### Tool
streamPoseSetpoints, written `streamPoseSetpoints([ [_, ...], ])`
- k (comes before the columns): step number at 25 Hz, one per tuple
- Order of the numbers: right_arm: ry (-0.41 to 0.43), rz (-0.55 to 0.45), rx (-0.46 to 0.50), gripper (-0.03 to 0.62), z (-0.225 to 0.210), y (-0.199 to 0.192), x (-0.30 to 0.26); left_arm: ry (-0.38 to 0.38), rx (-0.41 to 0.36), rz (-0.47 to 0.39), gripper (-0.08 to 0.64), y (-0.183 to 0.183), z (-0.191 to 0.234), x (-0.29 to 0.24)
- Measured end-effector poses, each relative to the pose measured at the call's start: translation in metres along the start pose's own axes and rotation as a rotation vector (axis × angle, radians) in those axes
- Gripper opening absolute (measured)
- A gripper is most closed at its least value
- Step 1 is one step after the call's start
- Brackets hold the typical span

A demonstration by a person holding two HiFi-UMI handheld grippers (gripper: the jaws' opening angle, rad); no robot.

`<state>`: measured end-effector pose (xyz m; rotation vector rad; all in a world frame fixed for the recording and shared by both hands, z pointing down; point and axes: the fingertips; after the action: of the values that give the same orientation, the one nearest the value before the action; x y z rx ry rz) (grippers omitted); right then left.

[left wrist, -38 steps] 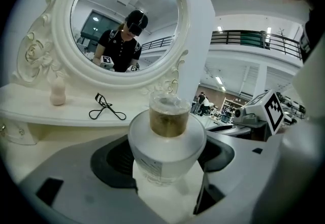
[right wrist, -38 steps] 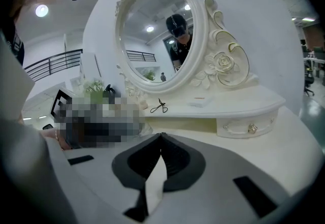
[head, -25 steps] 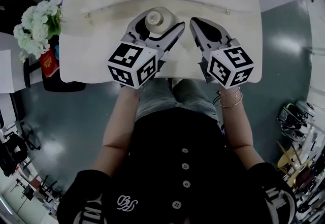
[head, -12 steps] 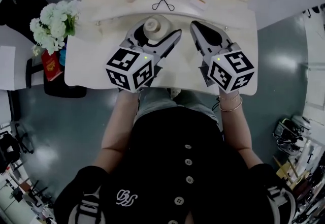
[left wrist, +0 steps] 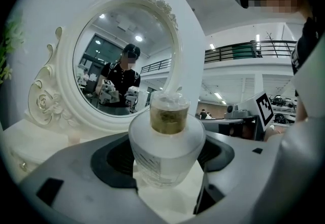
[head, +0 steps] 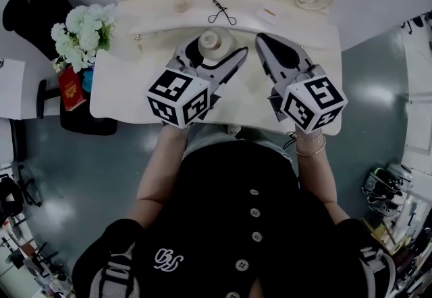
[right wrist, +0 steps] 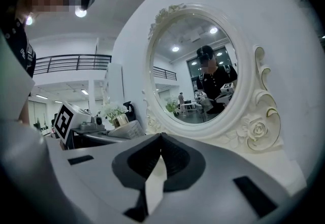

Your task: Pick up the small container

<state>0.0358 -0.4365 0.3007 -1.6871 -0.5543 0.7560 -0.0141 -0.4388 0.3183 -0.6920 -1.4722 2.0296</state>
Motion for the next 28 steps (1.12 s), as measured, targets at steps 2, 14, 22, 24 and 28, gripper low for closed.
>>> streamPoseSetpoints([
  [2, -0.001, 0.003, 0.003, 0.003, 0.001, 0.0, 0.002, -0.006, -0.009, -0.012, 0.322, 0.003, -0.004, 0.0],
  [14, -0.009, 0.003, -0.012, 0.003, 0.008, -0.006, 0.011, -0.049, -0.053, -0.041, 0.322, 0.007, -0.018, 0.008],
  [22, -0.009, -0.013, -0.049, 0.003, 0.013, -0.016, 0.018, -0.06, -0.031, -0.045, 0.322, -0.001, -0.022, 0.013],
  [24, -0.007, -0.01, -0.05, 0.003, 0.015, -0.019, 0.019, -0.059, -0.028, -0.039, 0.322, -0.004, -0.022, 0.014],
  [28, -0.007, -0.007, -0.06, 0.003, 0.018, -0.024, 0.021, -0.063, -0.034, -0.032, 0.322, -0.008, -0.025, 0.016],
])
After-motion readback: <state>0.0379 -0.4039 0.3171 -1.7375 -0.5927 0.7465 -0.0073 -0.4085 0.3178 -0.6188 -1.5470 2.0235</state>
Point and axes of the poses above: the fingertips, and each gripper's own axes: x backward along the fingers, z to its left, y out of its top, and after that the axes turned 1 degree about -z, right-handed
